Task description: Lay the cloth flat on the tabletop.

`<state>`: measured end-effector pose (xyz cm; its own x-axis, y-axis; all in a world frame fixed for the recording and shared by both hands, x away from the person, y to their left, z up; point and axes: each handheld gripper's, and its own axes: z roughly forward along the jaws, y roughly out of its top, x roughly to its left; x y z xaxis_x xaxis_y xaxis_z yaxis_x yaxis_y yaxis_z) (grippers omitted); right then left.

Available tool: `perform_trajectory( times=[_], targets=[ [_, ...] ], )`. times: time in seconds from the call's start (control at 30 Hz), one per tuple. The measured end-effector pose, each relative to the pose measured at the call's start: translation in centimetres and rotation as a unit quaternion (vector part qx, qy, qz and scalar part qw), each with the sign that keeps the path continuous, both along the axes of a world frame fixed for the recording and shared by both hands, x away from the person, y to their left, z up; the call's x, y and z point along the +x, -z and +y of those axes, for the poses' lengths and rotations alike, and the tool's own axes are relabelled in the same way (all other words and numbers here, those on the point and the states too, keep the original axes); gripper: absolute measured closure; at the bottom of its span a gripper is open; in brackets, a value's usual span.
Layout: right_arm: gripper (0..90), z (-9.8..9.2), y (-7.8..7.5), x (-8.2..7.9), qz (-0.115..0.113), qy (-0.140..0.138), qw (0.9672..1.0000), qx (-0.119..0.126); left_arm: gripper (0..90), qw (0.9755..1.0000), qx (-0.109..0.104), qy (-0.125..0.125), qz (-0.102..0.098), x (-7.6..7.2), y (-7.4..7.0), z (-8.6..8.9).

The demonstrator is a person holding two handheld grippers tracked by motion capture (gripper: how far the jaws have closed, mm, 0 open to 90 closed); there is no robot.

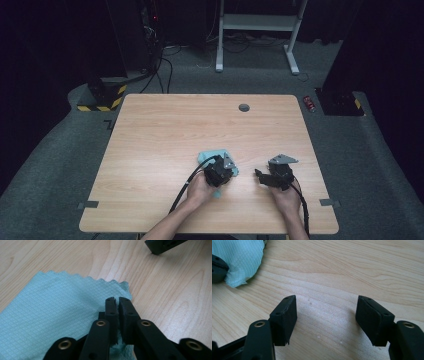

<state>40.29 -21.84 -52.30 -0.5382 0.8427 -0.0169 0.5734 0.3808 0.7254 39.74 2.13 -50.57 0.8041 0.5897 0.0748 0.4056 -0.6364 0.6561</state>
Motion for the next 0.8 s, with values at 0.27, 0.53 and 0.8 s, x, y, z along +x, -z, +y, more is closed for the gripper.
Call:
perform_trajectory(
  times=[0.27,0.53,0.8],
  targets=[
    [33.5,0.0,0.0,0.0,0.001,0.001,1.0000,0.000,88.2,0.9980,-0.061,0.002,0.019,0.3,-1.0,0.7],
    [33.5,0.0,0.0,0.0,0.001,0.001,1.0000,0.000,84.2,0.9982,-0.054,0.010,0.022,0.2,-1.3,0.2],
    [33.5,0.0,0.0,0.0,0.001,0.001,1.0000,0.001,89.5,0.9986,-0.050,0.010,0.012,0.3,-1.2,0.1]
  ],
)
